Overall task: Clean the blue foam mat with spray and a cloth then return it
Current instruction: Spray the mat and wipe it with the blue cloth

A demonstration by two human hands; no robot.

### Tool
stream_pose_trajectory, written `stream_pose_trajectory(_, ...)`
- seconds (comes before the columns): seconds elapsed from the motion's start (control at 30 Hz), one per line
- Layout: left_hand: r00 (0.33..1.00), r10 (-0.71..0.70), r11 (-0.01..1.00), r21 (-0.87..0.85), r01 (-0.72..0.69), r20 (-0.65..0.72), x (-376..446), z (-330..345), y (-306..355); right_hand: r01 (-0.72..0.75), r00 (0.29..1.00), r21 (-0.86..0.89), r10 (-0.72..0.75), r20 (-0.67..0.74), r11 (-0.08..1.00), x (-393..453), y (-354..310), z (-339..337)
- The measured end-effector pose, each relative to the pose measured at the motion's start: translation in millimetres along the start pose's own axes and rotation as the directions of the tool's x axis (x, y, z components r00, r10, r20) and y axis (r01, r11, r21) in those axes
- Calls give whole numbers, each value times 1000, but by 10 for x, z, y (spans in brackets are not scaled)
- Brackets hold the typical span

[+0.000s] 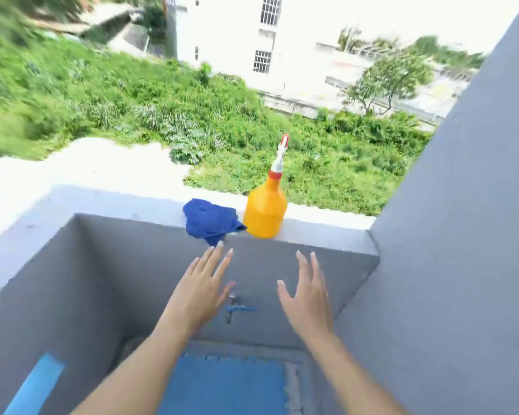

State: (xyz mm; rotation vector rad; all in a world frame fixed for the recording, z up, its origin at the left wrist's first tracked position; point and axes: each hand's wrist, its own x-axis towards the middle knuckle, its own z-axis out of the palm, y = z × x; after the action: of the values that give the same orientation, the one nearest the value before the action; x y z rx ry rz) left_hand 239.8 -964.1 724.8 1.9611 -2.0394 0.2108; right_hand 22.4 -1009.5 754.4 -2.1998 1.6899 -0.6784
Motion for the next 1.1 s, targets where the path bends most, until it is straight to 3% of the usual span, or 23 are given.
stream_pose_trajectory(0.17, 997, -47, 999, 13, 48, -64, 1156, -522, -686, -32, 996, 225, 49, -71, 974, 1376, -978, -409)
stream_pose_trajectory(0.37, 973, -77, 994, 94, 58, 218, 1931, -82, -1428, -162, 986, 415, 167, 26, 895, 2559, -1502, -134)
stream_pose_trajectory(0.47, 938, -105, 993, 90, 80, 329, 2123, 251, -1685, -194, 968, 432, 242, -59, 881, 2825, -1488, 76)
stream_pose_trajectory(0.53, 950, -86, 995, 79, 65, 300, 2150, 454, -1800, -149, 964, 407, 224, -142, 901, 2939, -1420, 201)
stream_pose_trajectory(0.63, 983, -63, 995, 85, 49, 170, 2182, 650, -1922, -117, 962, 411, 207, -180, 904, 3050, -1419, 299)
stream_pose_trajectory(0.73, 984, -52, 995, 95, 37, 171, 2224, 619, -1936, -123, 961, 394, 208, -181, 911, 3060, -1525, 252)
stream_pose_trajectory(0.87, 996, -41, 998, -49, 45, 75, 2003, 396, -1843, -173, 946, 366, 258, -196, 914, 2841, -1711, 159)
stream_pose_trajectory(0.97, 991, -131, 960, -247, 129, 10, 1576, 238, -1754, -232, 930, 381, 319, -184, 895, 2499, -1798, 96)
stream_pose_trajectory(1.1, 939, -323, 857, -385, 343, 118, 853, 257, -1618, -292, 884, 556, 442, -155, 778, 1780, -1677, 154)
